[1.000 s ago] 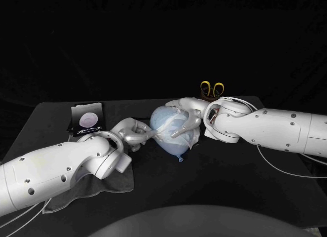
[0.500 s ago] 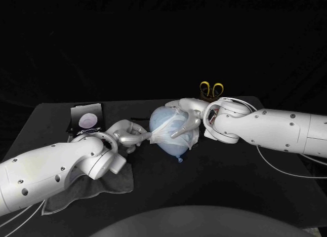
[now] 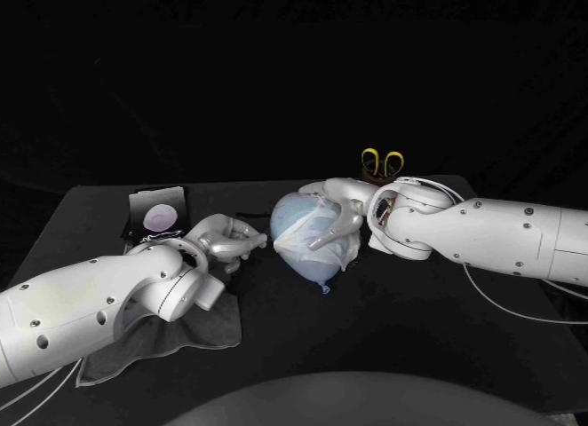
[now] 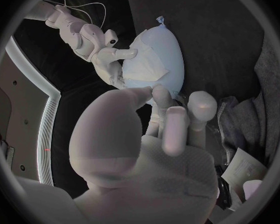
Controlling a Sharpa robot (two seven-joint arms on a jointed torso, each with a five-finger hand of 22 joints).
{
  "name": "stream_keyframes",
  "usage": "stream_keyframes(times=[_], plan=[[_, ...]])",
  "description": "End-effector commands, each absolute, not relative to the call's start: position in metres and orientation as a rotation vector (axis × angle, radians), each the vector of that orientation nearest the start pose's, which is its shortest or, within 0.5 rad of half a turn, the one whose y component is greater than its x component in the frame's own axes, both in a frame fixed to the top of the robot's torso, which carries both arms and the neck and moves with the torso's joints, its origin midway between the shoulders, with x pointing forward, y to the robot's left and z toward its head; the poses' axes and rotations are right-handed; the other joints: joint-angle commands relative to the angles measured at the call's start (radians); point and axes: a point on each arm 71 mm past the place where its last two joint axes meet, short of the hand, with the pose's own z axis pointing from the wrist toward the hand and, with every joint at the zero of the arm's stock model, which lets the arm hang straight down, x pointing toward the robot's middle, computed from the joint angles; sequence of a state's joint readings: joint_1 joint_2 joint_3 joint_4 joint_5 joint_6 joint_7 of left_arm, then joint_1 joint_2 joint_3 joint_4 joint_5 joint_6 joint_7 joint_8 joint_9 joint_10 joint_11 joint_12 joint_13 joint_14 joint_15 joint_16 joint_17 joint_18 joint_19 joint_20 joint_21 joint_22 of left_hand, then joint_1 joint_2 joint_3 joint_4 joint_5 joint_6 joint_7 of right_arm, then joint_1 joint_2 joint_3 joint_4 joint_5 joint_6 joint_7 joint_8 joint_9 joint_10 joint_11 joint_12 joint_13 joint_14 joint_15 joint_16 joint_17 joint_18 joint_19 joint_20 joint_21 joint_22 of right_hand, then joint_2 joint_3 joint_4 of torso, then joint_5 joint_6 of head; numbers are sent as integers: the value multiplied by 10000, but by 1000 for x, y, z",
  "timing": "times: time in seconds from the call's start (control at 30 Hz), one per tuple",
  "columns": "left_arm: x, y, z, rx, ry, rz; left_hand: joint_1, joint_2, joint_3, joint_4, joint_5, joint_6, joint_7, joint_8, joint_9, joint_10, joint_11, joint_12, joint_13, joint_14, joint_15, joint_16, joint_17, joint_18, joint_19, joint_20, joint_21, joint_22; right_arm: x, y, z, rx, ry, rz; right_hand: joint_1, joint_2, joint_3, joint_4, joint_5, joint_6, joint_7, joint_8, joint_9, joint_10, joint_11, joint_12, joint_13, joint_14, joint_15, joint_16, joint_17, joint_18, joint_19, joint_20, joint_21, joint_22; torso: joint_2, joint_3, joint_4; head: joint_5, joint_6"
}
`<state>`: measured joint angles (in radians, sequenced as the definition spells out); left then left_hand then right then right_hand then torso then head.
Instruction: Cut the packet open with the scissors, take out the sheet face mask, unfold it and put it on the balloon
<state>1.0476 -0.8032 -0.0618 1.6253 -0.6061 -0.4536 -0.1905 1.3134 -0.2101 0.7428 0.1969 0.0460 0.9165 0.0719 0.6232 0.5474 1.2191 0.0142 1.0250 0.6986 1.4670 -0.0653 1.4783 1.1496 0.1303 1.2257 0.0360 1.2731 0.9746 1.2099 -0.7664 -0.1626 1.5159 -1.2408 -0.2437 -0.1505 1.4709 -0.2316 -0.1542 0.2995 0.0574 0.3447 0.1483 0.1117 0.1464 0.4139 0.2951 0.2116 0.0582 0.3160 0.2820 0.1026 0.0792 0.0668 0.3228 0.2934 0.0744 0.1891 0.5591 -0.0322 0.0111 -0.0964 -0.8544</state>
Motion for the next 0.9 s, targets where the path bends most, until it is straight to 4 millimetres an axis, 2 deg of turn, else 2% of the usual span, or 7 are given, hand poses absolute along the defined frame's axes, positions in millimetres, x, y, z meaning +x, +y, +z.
stream_keyframes(times=[0.03,0.27,0.37,0.4,0.5,0.63,0.9], plan=[[429,169,-268,-8693,20088,-9722,-33,87,1156,-1158,67,89,11,33,10,283,-217,32,21,245,-33,48,59,-113,55,-25,66,21,460,-168,-247,-659,20170,7040,66,-74,52,15,-16,-15,312,-2,-16,32,11,38,7,-16,-34,21,-3,119,75,-24,39,13,-4,7,-9,-1,5],[429,173,-269,-8546,20232,-9758,-114,90,1178,-1182,62,59,31,8,11,225,-198,-42,-50,192,-25,-5,-169,-76,-75,-20,-30,-169,460,-168,-247,-653,20155,7037,66,-74,52,15,-16,-15,312,-2,-16,32,11,38,7,-16,-34,21,-3,119,75,-24,39,13,-9,10,0,-7,35],[431,172,-264,-8321,19592,-10243,-382,35,1033,-1247,53,-548,329,-289,-39,-1264,86,-1565,-1679,-399,226,-627,-1972,244,-1419,151,-1141,-2039,460,-168,-247,-650,20140,7050,83,-89,45,16,-16,-49,298,-16,-27,21,11,35,4,-34,-33,13,-8,118,84,-24,40,13,-5,1,-7,-17,67],[431,171,-263,-8249,19420,-10358,-735,-154,770,-1037,80,-1053,621,-709,-261,-2068,366,-2056,-1886,-1255,484,-1400,-3855,425,-2597,324,-2164,-3499,460,-168,-247,-648,20133,7053,83,-89,45,16,-16,-49,298,-16,-27,21,11,35,4,-34,-33,13,-8,118,84,-24,40,13,-5,1,-8,-20,76],[433,169,-258,-7840,18653,-10846,-1060,-481,197,-861,92,-1490,930,-1066,-465,-2903,710,-2653,-2203,-2846,799,-2827,-6872,344,-3116,557,-2720,-3769,461,-168,-247,-605,20027,7117,88,-99,38,17,-15,-86,293,-30,-41,20,11,36,4,-30,-32,13,-7,118,96,-24,43,17,0,-2,-9,-20,103],[435,165,-253,-7424,17936,-11292,-617,-313,-860,-885,70,-1848,1194,-1444,-909,-3651,1106,-3599,-3093,-4057,1181,-3990,-7460,400,-3785,1060,-4074,-4542,461,-167,-242,-241,19358,7751,112,-273,-154,24,20,-494,201,-191,-183,-33,2,29,-5,-256,-14,-79,-66,103,39,-22,20,-44,1,2,-10,-36,151],[438,169,-252,-7790,17513,-11458,-316,-277,-1340,-846,44,-1709,1244,-1489,-1205,-3599,1134,-3839,-3612,-4257,1253,-4362,-7732,507,-3728,1275,-4655,-4927,457,-162,-228,526,17799,9645,-41,-531,-700,38,69,-968,-36,-375,-337,-413,-21,-131,-48,-1031,84,-390,-259,-12,-641,-11,-205,-425,7,10,-21,-42,235]])
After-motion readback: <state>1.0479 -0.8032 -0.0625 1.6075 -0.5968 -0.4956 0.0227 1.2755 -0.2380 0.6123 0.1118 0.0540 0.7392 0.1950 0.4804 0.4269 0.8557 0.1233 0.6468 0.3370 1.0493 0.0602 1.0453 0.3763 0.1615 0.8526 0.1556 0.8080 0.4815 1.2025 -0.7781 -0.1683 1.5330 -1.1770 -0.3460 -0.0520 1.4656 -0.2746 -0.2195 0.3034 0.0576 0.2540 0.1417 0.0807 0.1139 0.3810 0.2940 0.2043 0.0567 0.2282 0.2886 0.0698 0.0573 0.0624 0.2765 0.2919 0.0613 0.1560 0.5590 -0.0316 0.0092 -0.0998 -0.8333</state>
